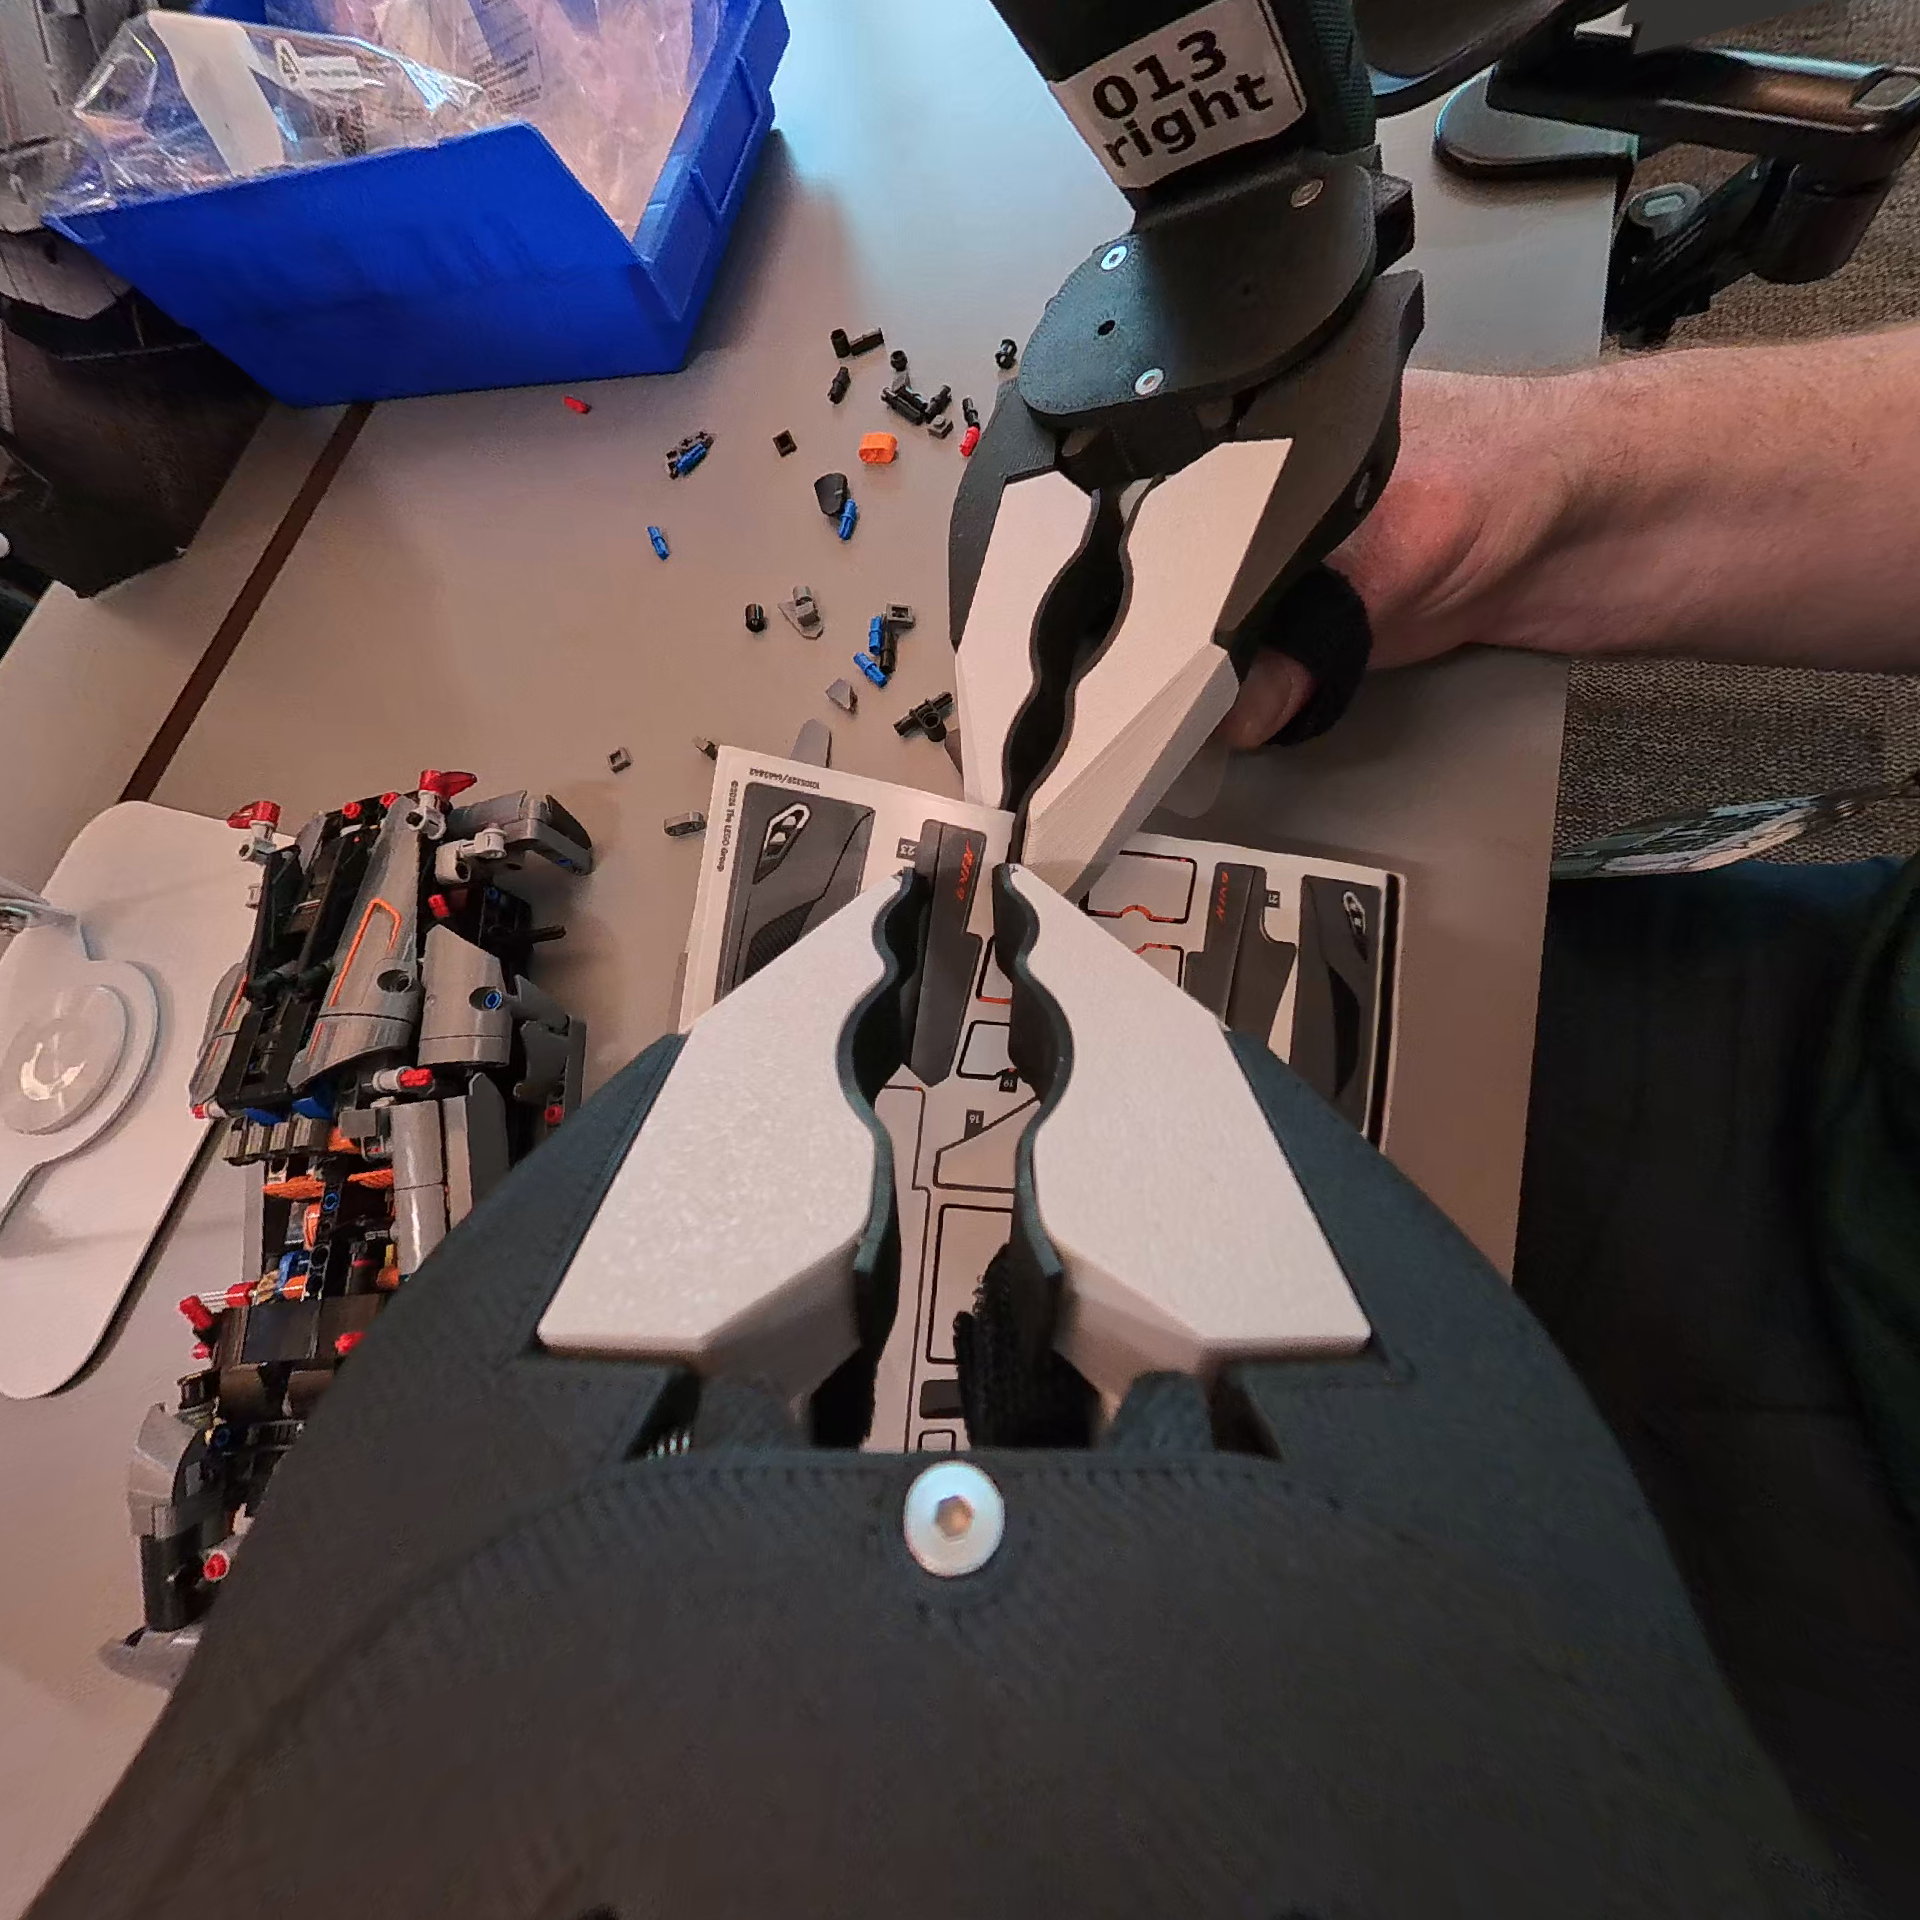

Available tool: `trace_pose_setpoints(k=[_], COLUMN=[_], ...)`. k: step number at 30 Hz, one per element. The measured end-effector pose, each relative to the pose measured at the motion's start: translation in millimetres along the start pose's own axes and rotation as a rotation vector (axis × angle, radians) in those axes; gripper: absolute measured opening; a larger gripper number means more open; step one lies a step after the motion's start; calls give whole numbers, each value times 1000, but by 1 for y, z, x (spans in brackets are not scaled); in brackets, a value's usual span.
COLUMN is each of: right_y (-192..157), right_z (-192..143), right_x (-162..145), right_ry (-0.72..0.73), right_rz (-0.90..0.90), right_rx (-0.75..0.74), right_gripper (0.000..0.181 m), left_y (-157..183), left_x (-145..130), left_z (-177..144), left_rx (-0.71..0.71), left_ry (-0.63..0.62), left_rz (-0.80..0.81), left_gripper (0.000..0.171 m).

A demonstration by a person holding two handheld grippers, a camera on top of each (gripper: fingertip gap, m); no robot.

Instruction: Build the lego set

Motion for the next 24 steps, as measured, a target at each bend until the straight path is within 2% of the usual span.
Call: trace_pose_setpoints(k=[24], right_y=[-1], right_z=[0], right_x=[0], right_ry=[-3], right_rz=[-5], right_rx=[3], right_gripper=[0], left_y=[2], left_x=[0], left_z=[-1], left_rx=[1], left_ry=[2], left_rz=[-1], left_gripper=[10])
Point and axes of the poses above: each gripper's, where its closed fingertips meet, z out along the fingers, x out of its top, y = z × x across the jaws, the point moved 6 cm from there along -z, back along the fingers, and after that the axes turned 2 degrees about -z, right-handed, at the moved point
